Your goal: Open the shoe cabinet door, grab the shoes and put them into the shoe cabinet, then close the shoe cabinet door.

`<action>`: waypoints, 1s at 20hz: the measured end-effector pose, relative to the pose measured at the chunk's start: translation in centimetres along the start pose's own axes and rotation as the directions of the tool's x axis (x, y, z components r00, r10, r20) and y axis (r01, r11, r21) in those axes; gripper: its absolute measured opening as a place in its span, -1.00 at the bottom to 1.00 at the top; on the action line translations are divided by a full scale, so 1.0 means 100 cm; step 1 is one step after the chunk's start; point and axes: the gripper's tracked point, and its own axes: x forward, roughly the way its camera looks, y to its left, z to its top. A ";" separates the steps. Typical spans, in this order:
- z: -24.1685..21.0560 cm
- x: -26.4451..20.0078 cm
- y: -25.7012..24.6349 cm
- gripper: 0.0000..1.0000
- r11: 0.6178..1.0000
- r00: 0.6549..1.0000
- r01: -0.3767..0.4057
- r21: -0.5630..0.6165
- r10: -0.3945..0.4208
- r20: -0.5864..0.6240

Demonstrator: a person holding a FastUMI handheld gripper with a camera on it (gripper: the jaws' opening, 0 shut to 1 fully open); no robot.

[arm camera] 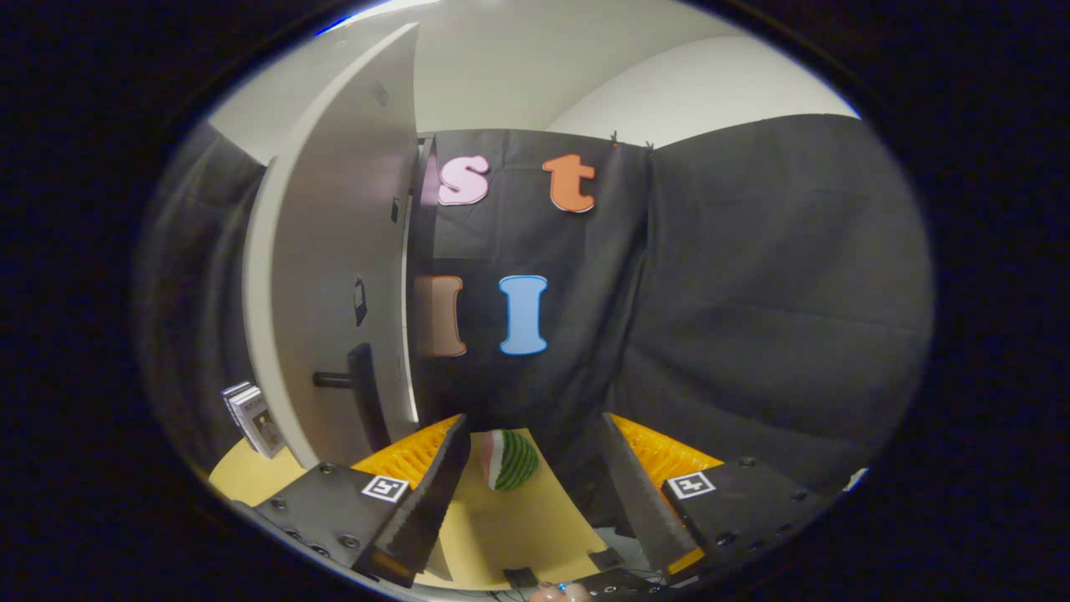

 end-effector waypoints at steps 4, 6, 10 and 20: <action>-0.002 0.047 0.019 0.92 0.995 0.995 -0.100 0.000 0.100 -0.009; -0.006 0.055 0.028 0.92 0.992 0.992 -0.127 -0.009 0.126 -0.018; -0.010 0.058 0.036 0.90 0.988 0.988 -0.151 0.027 0.152 -0.021; -0.005 0.037 0.127 0.87 0.985 0.985 -0.170 0.036 0.170 -0.004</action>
